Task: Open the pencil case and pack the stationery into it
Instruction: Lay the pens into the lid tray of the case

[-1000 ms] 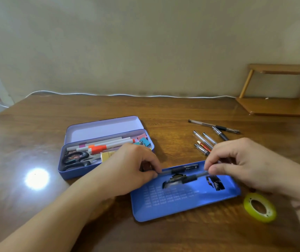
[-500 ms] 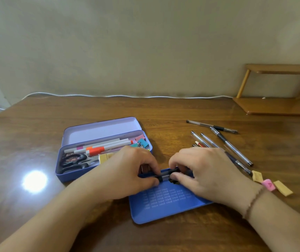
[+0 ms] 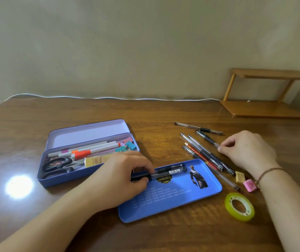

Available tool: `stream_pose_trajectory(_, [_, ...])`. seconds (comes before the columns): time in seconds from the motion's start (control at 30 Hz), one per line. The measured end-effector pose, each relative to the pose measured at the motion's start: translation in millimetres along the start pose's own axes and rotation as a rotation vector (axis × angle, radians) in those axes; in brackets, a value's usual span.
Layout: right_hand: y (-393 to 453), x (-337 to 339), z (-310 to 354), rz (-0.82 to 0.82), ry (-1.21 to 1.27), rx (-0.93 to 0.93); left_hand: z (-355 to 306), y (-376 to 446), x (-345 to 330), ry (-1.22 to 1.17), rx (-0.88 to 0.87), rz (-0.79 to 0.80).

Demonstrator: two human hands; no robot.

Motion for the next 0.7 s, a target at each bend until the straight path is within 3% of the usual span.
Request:
stream_pose_trajectory(0.1, [-9, 12, 9, -0.084, 0.080, 0.116, 0, 0, 2, -0.013, -0.025, 0.014])
stream_pose_trajectory(0.2, [-25, 19, 25, -0.101, 0.474, 0.249, 1, 0, 4, -0.007, -0.028, 0.014])
stream_pose_trajectory(0.3, [-44, 14, 45, 0.069, 0.896, 0.280, 1, -1, 4, 0.031, -0.040, 0.010])
stream_pose_trajectory(0.37, [-57, 11, 54, 0.165, 1.027, 0.333, 0, -1, 4, 0.048, -0.047, 0.006])
stream_pose_trajectory(0.57, [-71, 8, 63, 0.280, 0.992, 0.535, 2, 0, 5, 0.034, -0.063, -0.020])
stream_pose_trajectory(0.63, [-74, 5, 63, 0.304, 0.905, 0.593, 1, 0, 11, -0.079, -0.013, -0.142])
stream_pose_trajectory(0.7, [-82, 3, 68, 0.183, 0.732, 0.751, -1, 0, 16, -0.327, 0.024, -0.202])
Point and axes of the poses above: each hand's wrist, its own y-axis towards the middle knuckle, its own x-axis out of the back of the hand, z = x × y, the point moved 3 cm from there along y, towards the middle knuckle, and after that the axes turned 12 degrees about y, right-handed, at the moved point
